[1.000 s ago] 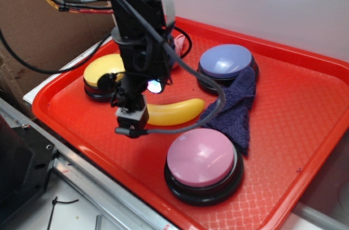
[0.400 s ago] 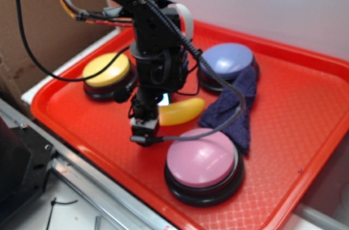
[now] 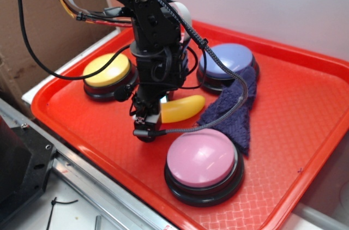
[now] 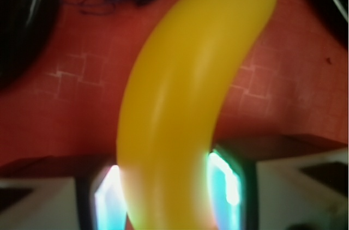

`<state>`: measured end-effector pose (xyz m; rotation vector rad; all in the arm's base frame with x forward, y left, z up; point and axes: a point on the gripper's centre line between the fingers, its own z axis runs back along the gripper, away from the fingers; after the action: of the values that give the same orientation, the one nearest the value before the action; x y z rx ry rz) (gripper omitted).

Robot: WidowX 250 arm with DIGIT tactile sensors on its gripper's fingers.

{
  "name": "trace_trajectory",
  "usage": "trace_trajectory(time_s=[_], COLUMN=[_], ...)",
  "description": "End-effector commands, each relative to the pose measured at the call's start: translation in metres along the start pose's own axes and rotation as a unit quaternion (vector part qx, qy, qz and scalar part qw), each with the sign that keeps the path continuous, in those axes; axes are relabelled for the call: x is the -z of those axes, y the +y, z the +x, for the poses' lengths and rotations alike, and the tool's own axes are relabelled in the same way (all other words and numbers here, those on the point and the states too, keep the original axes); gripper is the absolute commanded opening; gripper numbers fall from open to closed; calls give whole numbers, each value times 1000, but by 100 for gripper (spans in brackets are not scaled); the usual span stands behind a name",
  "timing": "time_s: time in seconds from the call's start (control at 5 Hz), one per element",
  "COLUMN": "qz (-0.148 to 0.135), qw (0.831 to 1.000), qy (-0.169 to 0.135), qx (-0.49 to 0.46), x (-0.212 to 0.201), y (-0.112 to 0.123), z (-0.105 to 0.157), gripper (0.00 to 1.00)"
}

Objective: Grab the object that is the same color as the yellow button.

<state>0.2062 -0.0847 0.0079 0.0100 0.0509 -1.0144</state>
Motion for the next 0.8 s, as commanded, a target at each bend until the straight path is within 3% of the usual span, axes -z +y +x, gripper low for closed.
trace_trajectory(time_s=[0.0, 0.2, 0.4, 0.6], qz=[62, 24, -2, -37], qw=[979, 951, 906, 846], qy=[45, 24, -8, -36], qx=[-188, -308, -423, -531], x=[-68, -104, -149, -179], y=[2, -6, -12, -12], z=[-20, -33, -52, -70], gripper=[0, 0, 0, 0])
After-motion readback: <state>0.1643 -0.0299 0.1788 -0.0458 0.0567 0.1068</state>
